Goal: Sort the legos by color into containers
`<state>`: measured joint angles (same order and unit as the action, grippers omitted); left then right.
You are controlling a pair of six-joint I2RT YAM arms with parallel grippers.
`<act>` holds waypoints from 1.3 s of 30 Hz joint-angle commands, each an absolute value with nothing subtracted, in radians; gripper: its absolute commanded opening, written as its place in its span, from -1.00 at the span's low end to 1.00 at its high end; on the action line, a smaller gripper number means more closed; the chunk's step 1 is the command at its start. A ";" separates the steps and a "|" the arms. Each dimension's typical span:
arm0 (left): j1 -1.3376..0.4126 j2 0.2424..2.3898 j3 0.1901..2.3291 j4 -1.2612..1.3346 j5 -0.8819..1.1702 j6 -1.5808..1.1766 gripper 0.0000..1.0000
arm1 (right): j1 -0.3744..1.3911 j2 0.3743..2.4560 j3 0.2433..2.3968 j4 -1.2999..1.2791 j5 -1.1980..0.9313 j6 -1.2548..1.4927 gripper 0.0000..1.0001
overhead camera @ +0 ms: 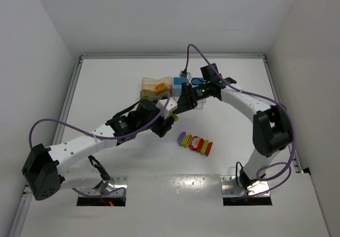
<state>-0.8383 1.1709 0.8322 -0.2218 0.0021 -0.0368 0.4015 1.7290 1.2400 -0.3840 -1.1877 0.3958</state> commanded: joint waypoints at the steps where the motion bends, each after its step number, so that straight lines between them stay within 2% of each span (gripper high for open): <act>1: -0.850 1.167 0.854 -0.170 -0.003 -0.029 -0.95 | 0.410 1.717 1.301 -0.480 -1.129 0.288 0.44; 9: -0.850 1.222 0.882 -0.152 -0.012 -0.009 -0.95 | 0.460 1.717 1.310 -0.511 -1.129 0.252 0.44; 14: -0.850 1.244 0.905 -0.143 -0.012 0.000 -0.95 | 0.469 1.717 1.289 -0.520 -1.138 0.239 0.14; 18: -0.850 1.244 0.905 -0.132 -0.021 0.000 -0.95 | 0.469 1.717 1.289 -0.541 -1.147 0.213 0.14; 25: -0.850 1.244 0.905 -0.132 -0.031 -0.009 -0.95 | 0.469 1.726 1.289 -0.541 -1.189 0.213 -0.36; 28: -0.850 1.244 0.905 -0.132 -0.041 -0.009 -0.95 | 0.469 1.726 1.279 -0.531 -1.219 0.213 -0.71; 29: -0.850 1.235 0.905 -0.132 -0.054 -0.009 -0.95 | 0.469 1.726 1.270 -0.520 -1.220 0.213 -0.91; 30: -0.850 1.235 0.905 -0.132 -0.054 -0.009 -0.97 | 0.469 1.726 1.270 -0.520 -1.230 0.213 -0.99; 39: -0.804 1.097 0.752 -0.192 -0.066 0.031 -0.99 | 0.361 1.704 1.328 -0.520 -1.259 0.202 -1.00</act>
<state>-0.8421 1.1576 0.8074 -0.1783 -0.0227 -0.0006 0.3996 1.7348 1.2686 -0.5175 -1.1305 0.2119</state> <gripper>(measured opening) 0.694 0.358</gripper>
